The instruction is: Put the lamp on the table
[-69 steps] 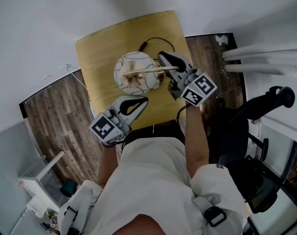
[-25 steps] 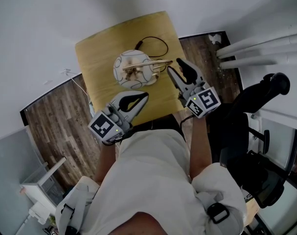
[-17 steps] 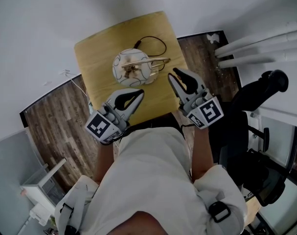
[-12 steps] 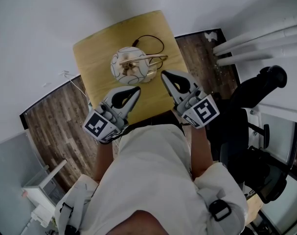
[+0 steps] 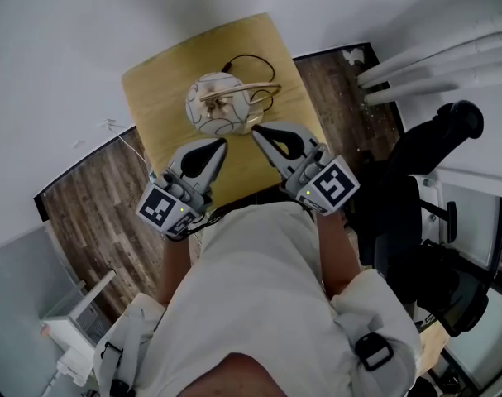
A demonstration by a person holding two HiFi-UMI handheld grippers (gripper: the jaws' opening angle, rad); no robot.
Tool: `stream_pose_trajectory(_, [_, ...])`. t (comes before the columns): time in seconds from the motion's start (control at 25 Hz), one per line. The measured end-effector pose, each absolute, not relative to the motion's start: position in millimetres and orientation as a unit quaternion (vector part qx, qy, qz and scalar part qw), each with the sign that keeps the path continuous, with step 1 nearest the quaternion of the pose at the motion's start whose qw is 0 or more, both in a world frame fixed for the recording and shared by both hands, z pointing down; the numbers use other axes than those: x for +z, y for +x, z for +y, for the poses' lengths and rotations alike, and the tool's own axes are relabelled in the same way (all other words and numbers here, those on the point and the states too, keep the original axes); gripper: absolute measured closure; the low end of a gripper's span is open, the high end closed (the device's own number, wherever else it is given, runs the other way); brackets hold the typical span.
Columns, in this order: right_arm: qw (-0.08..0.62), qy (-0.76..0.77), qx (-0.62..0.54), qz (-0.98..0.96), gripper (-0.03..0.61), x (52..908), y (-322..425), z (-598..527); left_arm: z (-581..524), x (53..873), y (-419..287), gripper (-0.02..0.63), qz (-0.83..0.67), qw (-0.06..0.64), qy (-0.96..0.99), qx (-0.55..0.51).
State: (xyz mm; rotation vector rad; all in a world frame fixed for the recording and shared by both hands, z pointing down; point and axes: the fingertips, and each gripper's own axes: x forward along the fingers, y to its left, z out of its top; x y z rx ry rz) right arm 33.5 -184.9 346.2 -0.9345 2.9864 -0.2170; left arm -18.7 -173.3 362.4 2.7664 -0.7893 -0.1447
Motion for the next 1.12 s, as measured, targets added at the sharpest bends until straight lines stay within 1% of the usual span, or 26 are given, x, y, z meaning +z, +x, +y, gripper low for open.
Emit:
stream_pose_trajectory(0.16, [0.013, -0.293, -0.052, 0.954, 0.58, 344.7, 27.6, -184.5, -173.0, 365.2, -22.1, 0.614, -0.274, 0.131, 0.951, -0.049])
stream_pose_trajectory(0.28, [0.002, -0.29, -0.069, 0.955, 0.58, 348.7, 24.8, -182.6, -174.1, 367.0, -24.1, 0.614, -0.273, 0.13, 0.952, -0.047])
stream_pose_trajectory(0.56, [0.006, -0.293, -0.046, 0.955, 0.578, 344.5, 24.4, -188.7, -177.9, 367.9, -24.8, 0.614, -0.273, 0.133, 0.951, -0.048])
stream_pose_trajectory(1.12, [0.0, -0.295, -0.052, 0.954, 0.578, 347.7, 22.4, -188.6, -180.1, 369.8, -27.9, 0.614, -0.275, 0.134, 0.95, -0.052])
